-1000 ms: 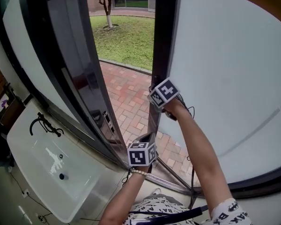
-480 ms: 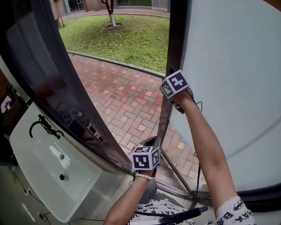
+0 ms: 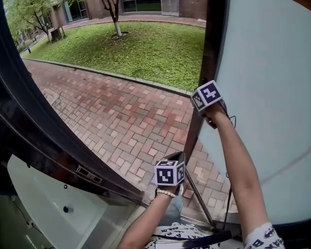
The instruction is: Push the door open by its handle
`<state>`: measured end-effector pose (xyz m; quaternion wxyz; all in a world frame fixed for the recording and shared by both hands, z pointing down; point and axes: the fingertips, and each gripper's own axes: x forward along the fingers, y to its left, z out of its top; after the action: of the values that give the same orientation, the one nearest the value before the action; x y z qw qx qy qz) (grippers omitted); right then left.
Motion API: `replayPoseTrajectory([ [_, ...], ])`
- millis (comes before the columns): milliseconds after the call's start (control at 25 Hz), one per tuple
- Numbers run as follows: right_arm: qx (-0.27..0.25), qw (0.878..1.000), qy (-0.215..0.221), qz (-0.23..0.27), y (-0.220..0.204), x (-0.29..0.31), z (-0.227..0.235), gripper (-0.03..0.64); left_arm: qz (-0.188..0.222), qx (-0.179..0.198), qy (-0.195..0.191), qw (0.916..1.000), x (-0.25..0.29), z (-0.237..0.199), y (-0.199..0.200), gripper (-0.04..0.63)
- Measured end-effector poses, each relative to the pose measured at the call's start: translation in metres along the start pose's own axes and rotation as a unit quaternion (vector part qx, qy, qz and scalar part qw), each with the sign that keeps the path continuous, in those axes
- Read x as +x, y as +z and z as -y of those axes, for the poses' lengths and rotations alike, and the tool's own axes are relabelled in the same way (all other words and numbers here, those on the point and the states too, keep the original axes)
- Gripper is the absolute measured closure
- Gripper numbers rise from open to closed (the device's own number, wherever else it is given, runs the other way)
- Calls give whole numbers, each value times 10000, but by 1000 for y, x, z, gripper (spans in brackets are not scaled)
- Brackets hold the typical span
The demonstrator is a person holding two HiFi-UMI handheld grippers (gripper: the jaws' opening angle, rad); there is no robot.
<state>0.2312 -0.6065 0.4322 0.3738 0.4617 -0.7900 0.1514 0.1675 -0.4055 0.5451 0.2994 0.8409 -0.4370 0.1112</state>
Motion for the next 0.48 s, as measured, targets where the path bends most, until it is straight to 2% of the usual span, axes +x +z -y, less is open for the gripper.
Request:
replayPoseTrajectory([
  [160, 230, 9997, -103, 81, -10, 1, 48, 591, -129, 94, -210, 9997, 48, 7, 9, 595],
  [320, 390, 9985, -393, 34, -29, -7, 104, 586, -189, 235, -464, 9985, 98, 24, 29, 595],
  [480, 815, 9947, -618, 127, -48, -13, 157, 584, -294, 372, -656, 9967, 147, 35, 46, 595],
])
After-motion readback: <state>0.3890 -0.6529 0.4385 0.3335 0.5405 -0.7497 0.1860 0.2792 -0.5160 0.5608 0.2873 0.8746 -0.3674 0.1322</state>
